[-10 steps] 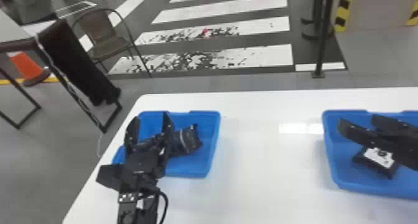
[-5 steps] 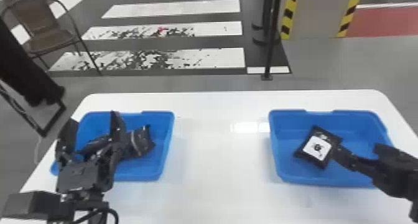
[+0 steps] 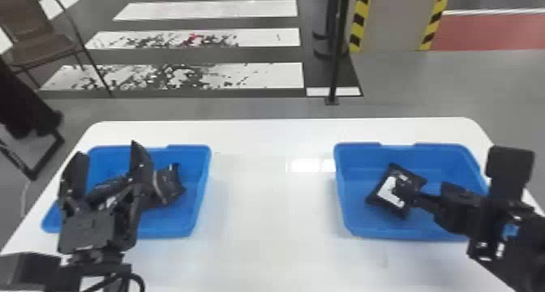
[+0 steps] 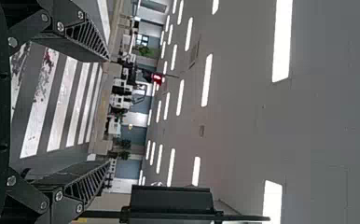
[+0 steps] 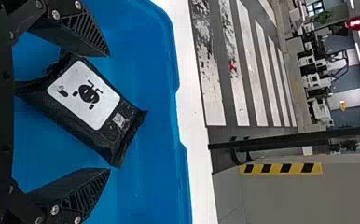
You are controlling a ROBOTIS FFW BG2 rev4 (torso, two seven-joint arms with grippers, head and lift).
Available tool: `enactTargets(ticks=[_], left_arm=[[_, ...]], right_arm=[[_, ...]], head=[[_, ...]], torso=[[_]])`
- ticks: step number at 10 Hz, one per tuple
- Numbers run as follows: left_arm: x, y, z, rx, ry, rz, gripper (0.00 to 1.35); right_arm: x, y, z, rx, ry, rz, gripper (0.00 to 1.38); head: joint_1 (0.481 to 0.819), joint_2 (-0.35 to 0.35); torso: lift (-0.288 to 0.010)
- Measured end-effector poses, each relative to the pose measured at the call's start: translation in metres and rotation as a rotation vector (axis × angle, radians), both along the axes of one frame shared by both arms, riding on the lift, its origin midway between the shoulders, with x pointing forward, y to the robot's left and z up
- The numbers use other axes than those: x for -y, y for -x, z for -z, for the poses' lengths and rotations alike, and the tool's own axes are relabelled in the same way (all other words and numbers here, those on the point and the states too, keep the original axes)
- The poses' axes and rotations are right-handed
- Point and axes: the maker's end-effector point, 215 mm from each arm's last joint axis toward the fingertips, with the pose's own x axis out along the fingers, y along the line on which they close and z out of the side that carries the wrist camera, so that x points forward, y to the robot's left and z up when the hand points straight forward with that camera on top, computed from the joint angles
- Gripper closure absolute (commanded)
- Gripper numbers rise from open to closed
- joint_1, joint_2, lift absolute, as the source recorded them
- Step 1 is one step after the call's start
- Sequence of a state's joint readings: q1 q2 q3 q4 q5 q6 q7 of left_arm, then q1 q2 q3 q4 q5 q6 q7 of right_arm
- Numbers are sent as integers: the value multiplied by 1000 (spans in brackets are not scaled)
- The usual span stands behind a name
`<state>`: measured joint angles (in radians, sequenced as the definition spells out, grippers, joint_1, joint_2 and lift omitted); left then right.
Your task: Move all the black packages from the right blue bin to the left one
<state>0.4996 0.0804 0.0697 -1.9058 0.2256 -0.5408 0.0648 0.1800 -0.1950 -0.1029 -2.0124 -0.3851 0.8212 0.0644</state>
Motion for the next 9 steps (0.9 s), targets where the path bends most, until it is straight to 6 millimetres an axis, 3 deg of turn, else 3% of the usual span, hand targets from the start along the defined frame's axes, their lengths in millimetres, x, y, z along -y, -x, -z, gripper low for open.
enactTargets(ticks=[4, 6, 7, 9], left_arm=[[0, 0, 8, -22, 22, 6, 289], [2, -1, 11, -31, 23, 14, 291], [2, -2, 12, -35, 24, 15, 291], [0, -3, 15, -45, 37, 17, 291]], right_arm=[[-8, -20, 33, -63, 24, -13, 170], [-7, -18, 56, -124, 19, -13, 283], [-11, -16, 60, -144, 7, -19, 418], [-28, -13, 61, -170, -24, -60, 1010]], head=[[695, 81], [695, 77], [695, 80], [695, 104]], torso=[[-154], [-154], [-154], [-154]])
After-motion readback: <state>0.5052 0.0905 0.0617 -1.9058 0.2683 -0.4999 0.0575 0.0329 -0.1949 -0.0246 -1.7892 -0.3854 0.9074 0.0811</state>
